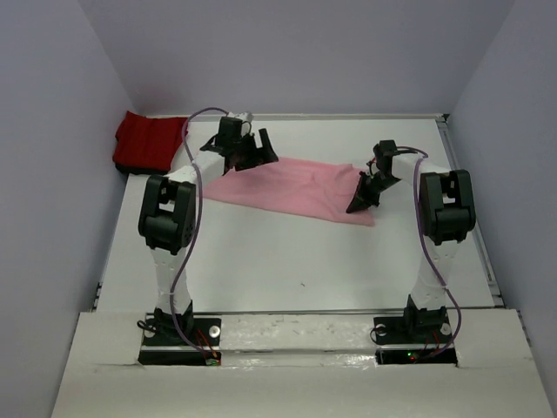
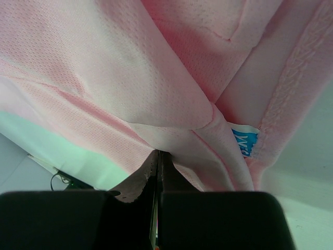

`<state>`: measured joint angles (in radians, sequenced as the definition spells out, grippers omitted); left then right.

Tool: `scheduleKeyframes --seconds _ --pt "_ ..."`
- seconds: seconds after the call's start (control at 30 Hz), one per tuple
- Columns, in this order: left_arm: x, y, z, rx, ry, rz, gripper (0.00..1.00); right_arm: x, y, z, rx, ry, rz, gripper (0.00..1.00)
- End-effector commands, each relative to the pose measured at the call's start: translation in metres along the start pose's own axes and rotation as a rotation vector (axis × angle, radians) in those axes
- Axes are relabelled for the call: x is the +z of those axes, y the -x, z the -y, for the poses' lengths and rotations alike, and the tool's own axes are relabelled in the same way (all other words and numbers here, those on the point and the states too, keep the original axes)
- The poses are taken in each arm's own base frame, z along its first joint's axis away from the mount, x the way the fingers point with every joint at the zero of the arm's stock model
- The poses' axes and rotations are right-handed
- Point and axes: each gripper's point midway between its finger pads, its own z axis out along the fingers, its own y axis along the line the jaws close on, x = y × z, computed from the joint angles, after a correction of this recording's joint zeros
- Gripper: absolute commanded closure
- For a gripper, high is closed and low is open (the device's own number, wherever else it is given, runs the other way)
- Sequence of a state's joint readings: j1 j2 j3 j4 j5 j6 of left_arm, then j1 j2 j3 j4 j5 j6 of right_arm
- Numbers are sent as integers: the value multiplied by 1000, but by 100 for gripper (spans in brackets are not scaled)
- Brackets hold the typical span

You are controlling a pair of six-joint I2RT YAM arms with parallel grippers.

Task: Fold and stack the t-shirts
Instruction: Fold the other side of the tshirt into a rectangle

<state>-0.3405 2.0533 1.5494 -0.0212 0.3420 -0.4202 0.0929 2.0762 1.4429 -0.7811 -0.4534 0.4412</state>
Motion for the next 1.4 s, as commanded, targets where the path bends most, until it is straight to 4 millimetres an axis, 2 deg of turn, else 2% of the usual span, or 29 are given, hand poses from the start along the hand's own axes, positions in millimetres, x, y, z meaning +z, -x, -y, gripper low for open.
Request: scheduleKeyframes --seconds 0.0,0.03,0.1,0.13,0.23,0.3,0.37,0.4,0.43,0.47,0.63,0.67,0.7,0.73,0.77,1.0,1.07,1.13,1.17,1.2,1.37 --pt "-35 0 -12 -40 2 -16 1 -1 -1 4 -23 -45 1 100" --pt "-39 -13 -25 -47 71 -73 2 -2 1 2 -27 -39 5 100" --pt "-45 -17 -39 -48 163 -105 3 -3 3 1 -30 -38 8 100" --pt "-53 -23 -56 -54 262 -123 3 -5 5 -2 -36 -35 14 100" --pt "-69 -13 -77 -70 354 -86 4 -8 8 -6 -45 -23 21 100" --pt "-75 -8 -82 -90 358 -69 4 -8 9 -7 -45 -19 19 100" --pt "-77 -5 -90 -113 364 -64 18 -8 8 -7 -46 -18 17 100" --pt "-80 0 -97 -126 368 -55 30 -8 8 -7 -48 -19 19 100" --pt "-81 2 -99 -134 367 -54 52 -9 8 -8 -52 -18 21 100" --pt "-82 4 -101 -139 368 -50 57 -10 8 -8 -54 -19 22 100" --pt "-91 19 -107 -134 391 -16 58 -12 9 -9 -59 -17 27 100" --pt "-91 18 -112 -138 409 -21 62 -13 8 -9 -59 -16 26 100" --pt "-95 21 -118 -143 442 -20 86 -12 8 -9 -59 -14 27 100" --pt "-95 22 -123 -151 457 -24 95 -12 8 -9 -59 -15 27 100" --pt "-91 17 -131 -160 473 -48 99 -12 8 -9 -59 -15 27 100" --pt "-81 21 -159 -192 494 -66 100 -12 7 -8 -57 -16 25 100" --pt "-72 9 -172 -212 521 -116 100 -13 7 -9 -58 -15 23 100" --pt "-69 16 -175 -217 537 -128 100 -13 6 -9 -57 -15 21 100" --pt "-65 3 -184 -229 564 -181 100 -14 6 -9 -59 -12 23 100" --pt "-64 9 -183 -226 564 -173 100 -14 6 -9 -59 -13 23 100" --pt "-60 4 -188 -239 585 -200 100 -15 6 -9 -60 -15 24 100"
